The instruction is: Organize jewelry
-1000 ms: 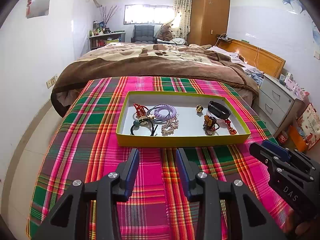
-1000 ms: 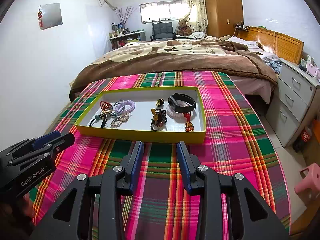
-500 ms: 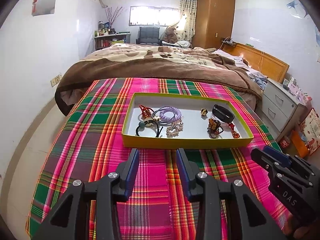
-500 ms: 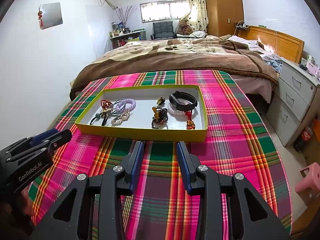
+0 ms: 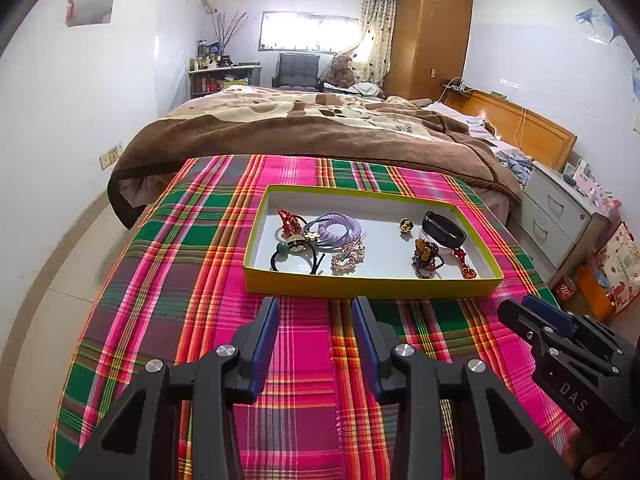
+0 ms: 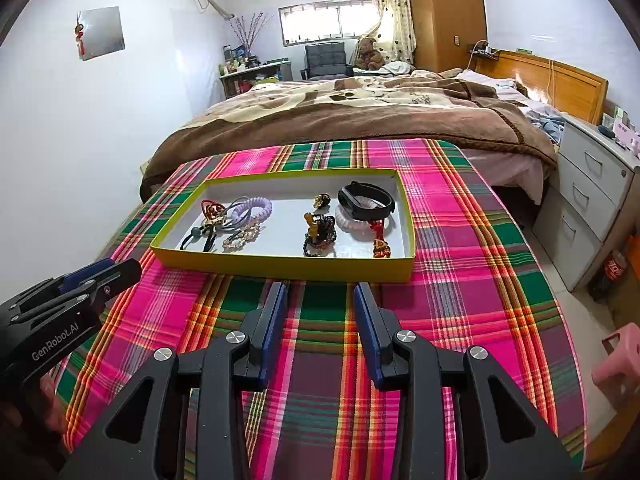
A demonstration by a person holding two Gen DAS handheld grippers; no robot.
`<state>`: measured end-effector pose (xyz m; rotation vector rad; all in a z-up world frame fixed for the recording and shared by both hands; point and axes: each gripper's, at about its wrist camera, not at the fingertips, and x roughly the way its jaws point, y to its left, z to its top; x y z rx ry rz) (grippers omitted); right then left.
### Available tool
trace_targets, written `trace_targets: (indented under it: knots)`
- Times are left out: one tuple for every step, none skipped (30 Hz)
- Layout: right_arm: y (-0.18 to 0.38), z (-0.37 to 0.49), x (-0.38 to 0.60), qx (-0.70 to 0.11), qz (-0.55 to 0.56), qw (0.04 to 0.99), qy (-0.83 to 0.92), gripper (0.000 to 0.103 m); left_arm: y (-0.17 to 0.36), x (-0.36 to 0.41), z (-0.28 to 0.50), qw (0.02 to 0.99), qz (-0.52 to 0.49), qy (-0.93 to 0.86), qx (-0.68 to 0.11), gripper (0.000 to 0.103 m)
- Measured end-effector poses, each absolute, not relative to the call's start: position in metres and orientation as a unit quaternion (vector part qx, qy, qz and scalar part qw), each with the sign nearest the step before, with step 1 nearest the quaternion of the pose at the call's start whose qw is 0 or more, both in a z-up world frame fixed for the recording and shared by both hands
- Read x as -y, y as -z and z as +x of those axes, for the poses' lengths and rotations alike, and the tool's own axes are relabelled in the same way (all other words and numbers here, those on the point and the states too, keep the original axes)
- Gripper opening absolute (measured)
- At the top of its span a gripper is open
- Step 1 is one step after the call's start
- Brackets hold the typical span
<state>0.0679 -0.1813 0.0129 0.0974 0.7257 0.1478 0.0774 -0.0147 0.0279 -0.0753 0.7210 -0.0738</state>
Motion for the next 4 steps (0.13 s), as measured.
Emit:
trace_targets:
  knots:
    - [-0.0126, 0.0683, 0.1813, -0.355, 0.048, 0.931, -0.073, 0.036, -0.0282, 0.0151, 0.0770, 0.935, -0.034, 0.035, -0.352, 0.038]
    - [-0.0121, 0.0683, 0.1822, -0.355, 0.048, 0.931, -0.072, 0.036, -0.0284, 0.0152, 0.0773, 0.935, -0.034, 0.034, -0.352, 0.038]
    - [-0.0121, 0.0682, 0.1824, -0.355, 0.049, 0.931, -0.072, 0.036, -0.0284, 0.0154, 0.0773, 0.935, -0.033, 0.035, -0.353, 0.038]
    - [-0.0120, 0.0684, 0.1823, -0.355, 0.049, 0.931, -0.073, 0.036, -0.0282, 0.0152, 0.0776, 0.934, -0.033, 0.035, -0.353, 0.038]
